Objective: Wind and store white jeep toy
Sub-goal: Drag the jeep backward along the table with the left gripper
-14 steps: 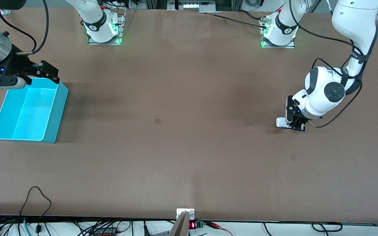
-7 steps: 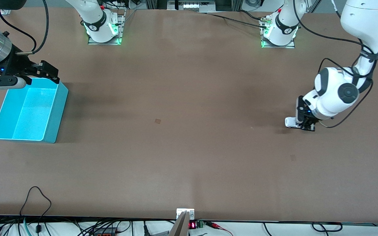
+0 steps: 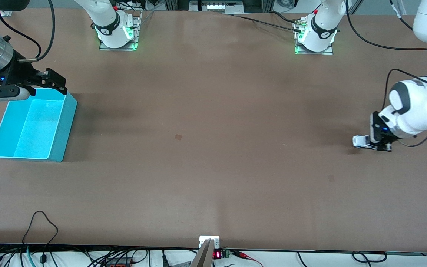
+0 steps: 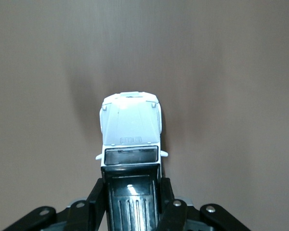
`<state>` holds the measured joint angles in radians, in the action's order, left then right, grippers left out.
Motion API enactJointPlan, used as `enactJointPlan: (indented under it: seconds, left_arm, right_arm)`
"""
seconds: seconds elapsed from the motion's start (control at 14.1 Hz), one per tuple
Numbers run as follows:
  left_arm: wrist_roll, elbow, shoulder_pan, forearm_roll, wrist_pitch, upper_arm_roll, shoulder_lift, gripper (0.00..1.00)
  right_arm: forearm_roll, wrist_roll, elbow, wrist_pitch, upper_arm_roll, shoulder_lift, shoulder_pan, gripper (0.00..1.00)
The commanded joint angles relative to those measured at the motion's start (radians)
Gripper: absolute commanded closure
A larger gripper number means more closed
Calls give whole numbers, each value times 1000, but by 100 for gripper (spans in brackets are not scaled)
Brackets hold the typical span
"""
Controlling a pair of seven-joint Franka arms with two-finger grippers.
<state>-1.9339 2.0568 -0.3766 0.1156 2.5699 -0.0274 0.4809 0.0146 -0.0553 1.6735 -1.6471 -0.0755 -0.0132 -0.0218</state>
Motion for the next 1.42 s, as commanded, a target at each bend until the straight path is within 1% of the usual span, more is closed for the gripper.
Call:
enactJointPlan:
  seconds: [0.0, 0.21, 0.78, 0.85, 0.93, 1.0, 1.07, 1.35]
  left_arm:
    - [-23, -55, -31, 15, -16, 1, 108, 71]
    - [-28, -55, -73, 15, -16, 1, 110, 71]
    - [-22, -69, -94, 15, -17, 1, 113, 70]
    - [-22, -69, -94, 15, -16, 1, 113, 68]
    - [-23, -76, -91, 15, -16, 1, 111, 54]
    - [-28, -90, -90, 15, -26, 0, 113, 24]
    - [-27, -101, -85, 16, -71, -8, 107, 0]
    - [-16, -257, -73, 13, -334, -43, 96, 0]
  right_arm:
    - [-8, 12, 25, -10, 0, -27, -3, 0]
    - [-8, 12, 26, -8, 0, -27, -3, 0]
    - [-8, -3, 26, 3, 0, -28, -3, 0]
    - [-7, -3, 26, 6, 0, -28, -1, 0]
    - [-7, -5, 26, 9, 0, -28, -1, 0]
    - [-8, -5, 31, 9, 0, -30, -1, 0]
    - [-8, -5, 32, 7, 0, -34, -1, 0]
    - [-8, -5, 38, 6, 0, -39, -1, 0]
